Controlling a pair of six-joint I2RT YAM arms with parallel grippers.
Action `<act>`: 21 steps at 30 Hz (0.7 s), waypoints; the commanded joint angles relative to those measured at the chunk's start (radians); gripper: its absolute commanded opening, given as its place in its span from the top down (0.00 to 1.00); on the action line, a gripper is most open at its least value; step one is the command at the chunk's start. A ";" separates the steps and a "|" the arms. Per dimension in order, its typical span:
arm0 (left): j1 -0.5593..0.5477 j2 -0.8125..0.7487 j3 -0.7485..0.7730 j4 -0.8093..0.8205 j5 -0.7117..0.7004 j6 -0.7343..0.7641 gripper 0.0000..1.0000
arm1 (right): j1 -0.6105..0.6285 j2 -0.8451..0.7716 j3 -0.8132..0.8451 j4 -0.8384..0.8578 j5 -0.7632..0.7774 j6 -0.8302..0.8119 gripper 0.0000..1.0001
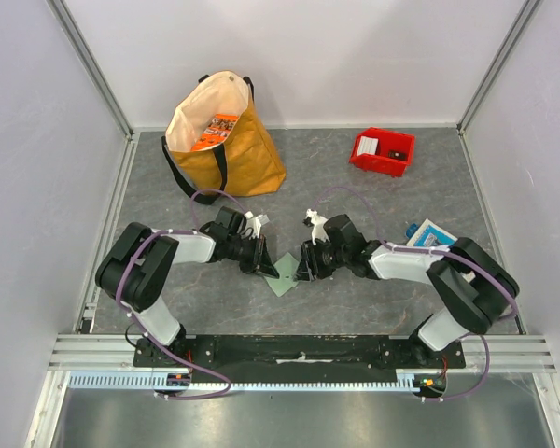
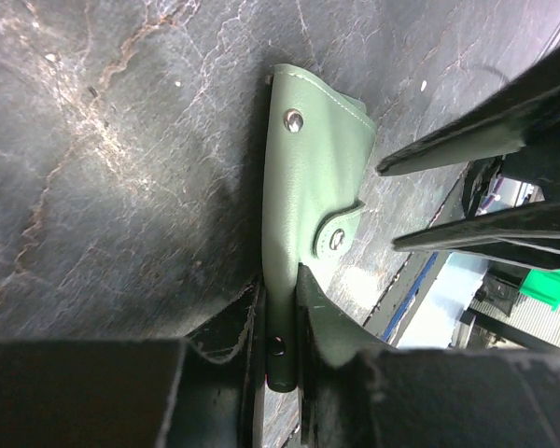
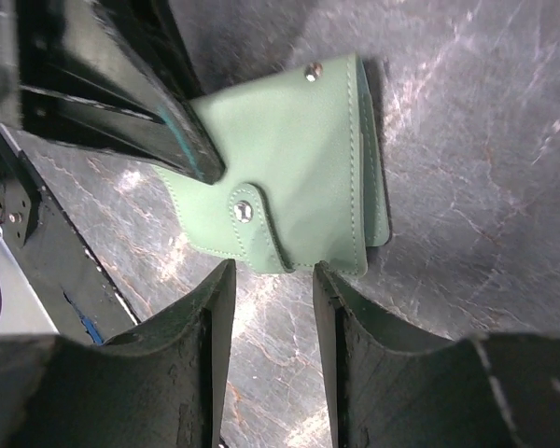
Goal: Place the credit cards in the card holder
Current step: Open the card holder at the center of the board.
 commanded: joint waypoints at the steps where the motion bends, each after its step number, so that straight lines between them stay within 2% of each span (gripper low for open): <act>1: -0.014 0.021 0.004 -0.042 -0.041 0.067 0.98 | -0.003 -0.095 0.015 -0.017 0.042 -0.064 0.53; 14: -0.012 0.013 0.003 -0.039 -0.044 0.070 0.98 | 0.006 0.092 0.069 0.045 -0.092 -0.085 0.53; 21: -0.014 0.016 0.006 -0.038 -0.047 0.070 0.98 | 0.049 0.115 0.104 -0.055 -0.153 -0.165 0.56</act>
